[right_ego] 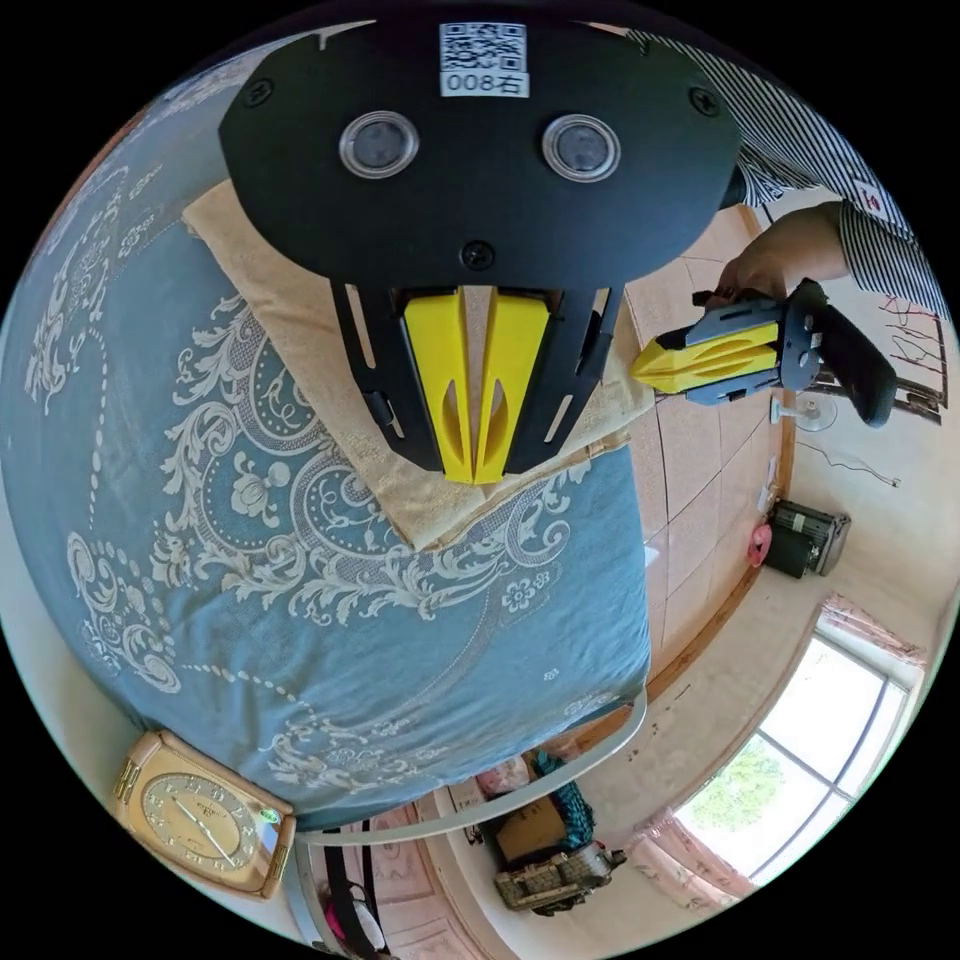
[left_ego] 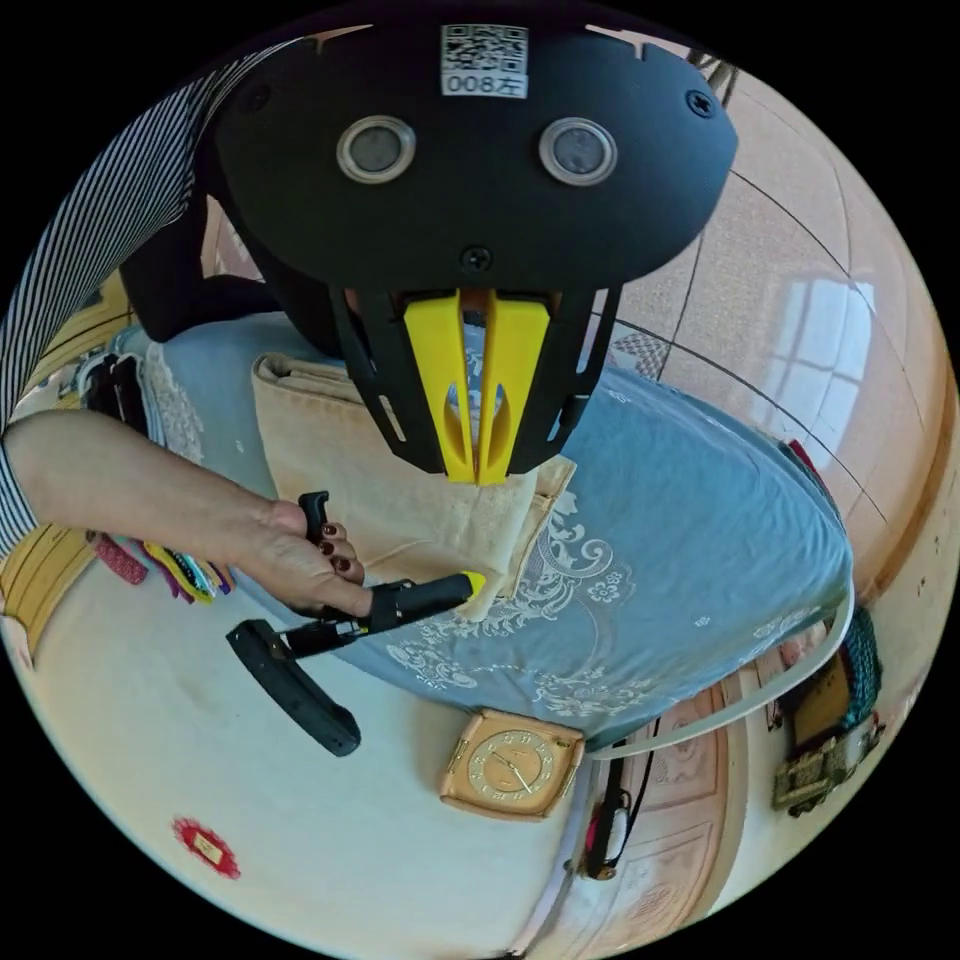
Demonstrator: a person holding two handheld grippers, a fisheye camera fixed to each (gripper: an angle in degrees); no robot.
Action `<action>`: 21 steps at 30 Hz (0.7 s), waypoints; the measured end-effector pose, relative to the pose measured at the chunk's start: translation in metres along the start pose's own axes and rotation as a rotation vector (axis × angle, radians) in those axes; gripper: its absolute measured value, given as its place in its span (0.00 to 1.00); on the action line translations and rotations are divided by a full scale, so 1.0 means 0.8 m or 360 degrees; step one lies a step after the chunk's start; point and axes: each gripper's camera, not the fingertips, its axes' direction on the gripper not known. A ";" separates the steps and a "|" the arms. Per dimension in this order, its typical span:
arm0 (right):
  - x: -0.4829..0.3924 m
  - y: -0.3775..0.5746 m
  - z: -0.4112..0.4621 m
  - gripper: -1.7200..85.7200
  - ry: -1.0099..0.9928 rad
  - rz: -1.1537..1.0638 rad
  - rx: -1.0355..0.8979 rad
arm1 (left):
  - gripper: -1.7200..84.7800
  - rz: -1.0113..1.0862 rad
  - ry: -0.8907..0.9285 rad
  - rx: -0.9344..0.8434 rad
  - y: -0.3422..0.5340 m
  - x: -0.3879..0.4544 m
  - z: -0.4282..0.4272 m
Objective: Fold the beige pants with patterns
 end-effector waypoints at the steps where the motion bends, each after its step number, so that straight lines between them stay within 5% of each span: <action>1: 0.002 0.000 -0.001 0.02 0.0013 0.0008 0.0017 | 0.02 0.0033 -0.0027 -0.0050 0.005 0.011 0.013; 21: 0.101 0.045 -0.044 0.02 -0.0242 0.0272 -0.0006 | 0.02 -0.0007 0.0053 -0.0014 0.060 0.119 0.050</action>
